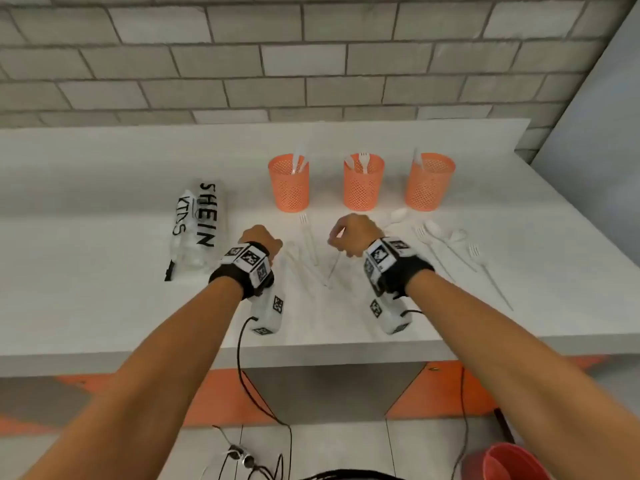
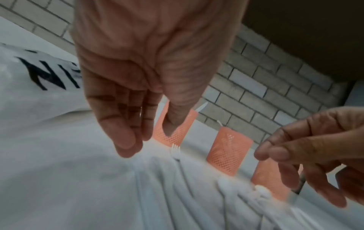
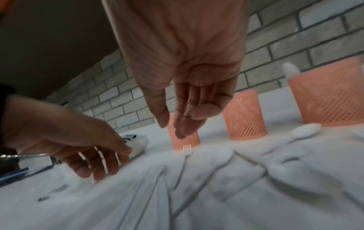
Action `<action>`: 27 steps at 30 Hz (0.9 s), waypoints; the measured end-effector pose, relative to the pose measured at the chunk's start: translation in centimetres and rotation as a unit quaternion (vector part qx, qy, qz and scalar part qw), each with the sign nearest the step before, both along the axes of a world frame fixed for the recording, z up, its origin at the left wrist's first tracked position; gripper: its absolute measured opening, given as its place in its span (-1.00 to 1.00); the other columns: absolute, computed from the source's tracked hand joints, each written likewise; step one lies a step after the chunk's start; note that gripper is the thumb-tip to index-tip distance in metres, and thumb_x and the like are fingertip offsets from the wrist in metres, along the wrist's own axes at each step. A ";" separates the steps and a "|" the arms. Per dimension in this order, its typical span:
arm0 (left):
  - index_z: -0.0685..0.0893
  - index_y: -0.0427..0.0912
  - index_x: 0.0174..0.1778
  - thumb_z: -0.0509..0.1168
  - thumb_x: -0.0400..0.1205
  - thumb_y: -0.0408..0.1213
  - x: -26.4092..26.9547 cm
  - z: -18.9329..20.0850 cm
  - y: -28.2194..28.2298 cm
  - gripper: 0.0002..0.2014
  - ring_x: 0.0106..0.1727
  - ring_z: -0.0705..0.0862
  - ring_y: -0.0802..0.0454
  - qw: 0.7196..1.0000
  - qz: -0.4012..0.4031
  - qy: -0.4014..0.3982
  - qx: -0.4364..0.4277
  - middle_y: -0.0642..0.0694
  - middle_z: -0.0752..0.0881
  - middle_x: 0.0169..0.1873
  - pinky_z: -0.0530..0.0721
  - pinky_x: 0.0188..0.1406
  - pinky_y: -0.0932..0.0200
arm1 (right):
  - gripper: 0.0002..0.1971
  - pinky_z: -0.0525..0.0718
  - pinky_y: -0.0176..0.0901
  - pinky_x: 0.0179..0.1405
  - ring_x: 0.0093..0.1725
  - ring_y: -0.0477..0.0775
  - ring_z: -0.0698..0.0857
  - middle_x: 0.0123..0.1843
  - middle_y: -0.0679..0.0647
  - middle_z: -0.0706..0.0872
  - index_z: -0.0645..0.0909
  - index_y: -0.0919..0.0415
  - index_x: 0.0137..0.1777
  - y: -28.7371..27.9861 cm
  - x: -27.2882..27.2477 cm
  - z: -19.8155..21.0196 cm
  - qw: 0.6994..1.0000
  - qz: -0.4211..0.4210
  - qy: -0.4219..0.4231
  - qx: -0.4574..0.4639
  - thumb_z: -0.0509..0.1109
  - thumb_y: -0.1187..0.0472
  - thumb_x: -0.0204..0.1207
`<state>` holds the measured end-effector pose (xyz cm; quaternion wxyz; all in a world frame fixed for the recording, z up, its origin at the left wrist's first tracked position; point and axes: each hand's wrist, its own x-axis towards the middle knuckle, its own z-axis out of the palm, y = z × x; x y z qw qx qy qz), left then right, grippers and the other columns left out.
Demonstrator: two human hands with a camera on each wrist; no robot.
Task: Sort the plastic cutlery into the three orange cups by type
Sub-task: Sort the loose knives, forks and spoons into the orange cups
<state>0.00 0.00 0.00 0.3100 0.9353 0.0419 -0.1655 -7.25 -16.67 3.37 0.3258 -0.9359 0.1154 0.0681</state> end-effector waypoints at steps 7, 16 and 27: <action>0.59 -0.37 0.20 0.25 0.62 -0.01 -0.5 -2.0 -0.5 -0.54 0.22 0.64 -0.25 0.985 -0.067 0.000 0.160 -0.29 0.67 0.21 0.56 0.03 0.08 | -0.68 0.57 -0.12 -0.06 0.12 0.20 0.70 0.14 0.19 0.73 0.65 0.29 0.11 3.5 0.9 -4.0 0.985 0.035 0.065 -0.158 0.42 0.07 0.49; 0.63 -0.39 0.10 0.25 0.62 -0.32 -0.8 -2.9 -0.5 -0.77 0.20 0.67 -0.23 0.984 -0.057 -0.024 0.168 -0.31 0.68 0.18 0.61 0.03 0.09 | -0.78 0.55 -0.15 -0.04 0.20 0.20 0.67 0.20 0.20 0.67 0.58 0.30 0.12 4.8 1.0 -4.8 0.981 0.028 0.079 -0.174 0.36 0.25 0.52; 0.53 -0.38 -0.23 0.17 0.63 -0.30 -0.4 -1.6 0.6 -0.79 -0.34 0.59 -0.18 0.969 0.106 0.068 -0.211 -0.18 0.57 -0.58 0.72 -0.28 0.15 | -0.75 0.78 -0.01 -0.15 -0.42 0.12 0.62 -0.45 0.14 0.60 0.65 0.40 -0.23 3.3 -0.5 -4.6 0.992 -0.092 0.043 0.070 0.40 0.17 0.49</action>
